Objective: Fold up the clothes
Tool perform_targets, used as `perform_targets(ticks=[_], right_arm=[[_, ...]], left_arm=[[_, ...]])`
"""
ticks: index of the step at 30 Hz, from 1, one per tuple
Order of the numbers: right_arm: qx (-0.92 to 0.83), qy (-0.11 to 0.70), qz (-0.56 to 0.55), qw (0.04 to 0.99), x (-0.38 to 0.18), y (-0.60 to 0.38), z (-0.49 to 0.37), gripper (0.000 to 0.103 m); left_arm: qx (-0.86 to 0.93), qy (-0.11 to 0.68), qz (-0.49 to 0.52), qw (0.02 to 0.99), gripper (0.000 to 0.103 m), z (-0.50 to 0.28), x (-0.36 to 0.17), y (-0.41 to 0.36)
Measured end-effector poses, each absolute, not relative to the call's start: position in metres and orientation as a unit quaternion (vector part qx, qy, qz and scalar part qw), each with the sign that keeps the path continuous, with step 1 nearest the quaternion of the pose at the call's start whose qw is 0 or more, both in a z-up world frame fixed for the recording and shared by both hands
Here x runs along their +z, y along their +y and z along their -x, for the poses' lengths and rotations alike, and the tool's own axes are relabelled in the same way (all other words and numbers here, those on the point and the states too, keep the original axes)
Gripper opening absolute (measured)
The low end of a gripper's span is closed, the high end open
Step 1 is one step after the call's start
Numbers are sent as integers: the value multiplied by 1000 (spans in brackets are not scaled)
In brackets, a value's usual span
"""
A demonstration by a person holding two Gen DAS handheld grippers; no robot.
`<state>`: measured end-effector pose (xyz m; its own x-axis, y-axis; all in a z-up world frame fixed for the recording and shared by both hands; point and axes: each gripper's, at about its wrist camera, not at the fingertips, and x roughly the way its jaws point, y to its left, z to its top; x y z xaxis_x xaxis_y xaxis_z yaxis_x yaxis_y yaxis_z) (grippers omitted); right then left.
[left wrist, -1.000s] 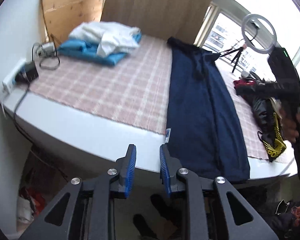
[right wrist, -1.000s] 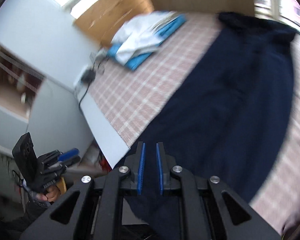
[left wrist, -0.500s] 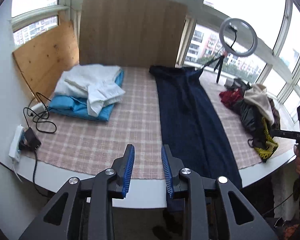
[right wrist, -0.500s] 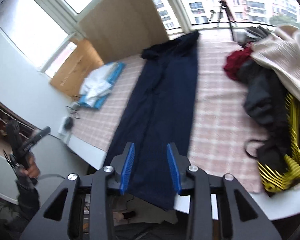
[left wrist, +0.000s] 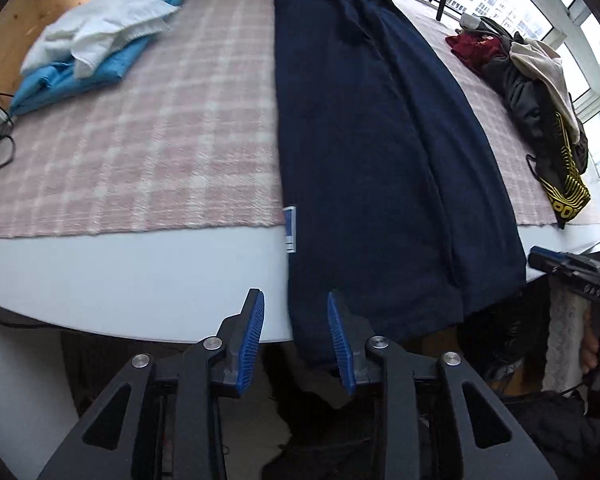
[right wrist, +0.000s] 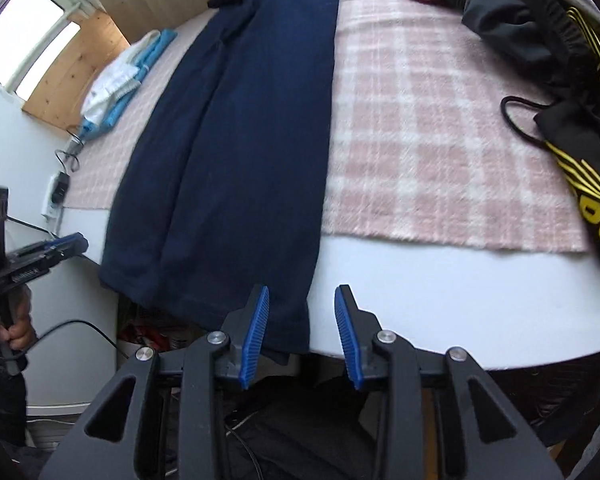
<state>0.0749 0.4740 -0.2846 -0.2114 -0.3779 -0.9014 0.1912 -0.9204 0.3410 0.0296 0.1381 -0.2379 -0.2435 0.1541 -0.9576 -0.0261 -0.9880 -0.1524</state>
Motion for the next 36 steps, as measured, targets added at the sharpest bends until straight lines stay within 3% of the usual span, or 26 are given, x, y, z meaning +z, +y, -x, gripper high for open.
perform_targets(ticks=[11,16,21,26,29,31,33,36], right_arm=[[-799,-46,-588,118,-290,456,-101,34],[-806,0,-583,104,-289,441,-108,37],[-812,33,-574,103,-290,432,-111,37],[-809,20,-579,103,-290,438,-110,31],[-807,19,-580,109,-290,439,-110,24],[-806,11,-580,115,-290,441,-110,16],[-803,0,-583,121,-291,444,-109,10],[-794,-42,-593,125,-291,454,-105,9]], left_arm=[[771,12,628,99,33,-30,-261,169],[769,4,628,114,42,-31,-260,170],[771,8,625,126,43,-35,-259,170],[771,18,623,127,42,-42,-258,171],[773,11,620,129,35,-43,-257,166],[775,18,618,129,23,-43,-257,164],[770,6,622,138,5,-41,-257,158],[763,-17,627,154,5,-39,-255,150]])
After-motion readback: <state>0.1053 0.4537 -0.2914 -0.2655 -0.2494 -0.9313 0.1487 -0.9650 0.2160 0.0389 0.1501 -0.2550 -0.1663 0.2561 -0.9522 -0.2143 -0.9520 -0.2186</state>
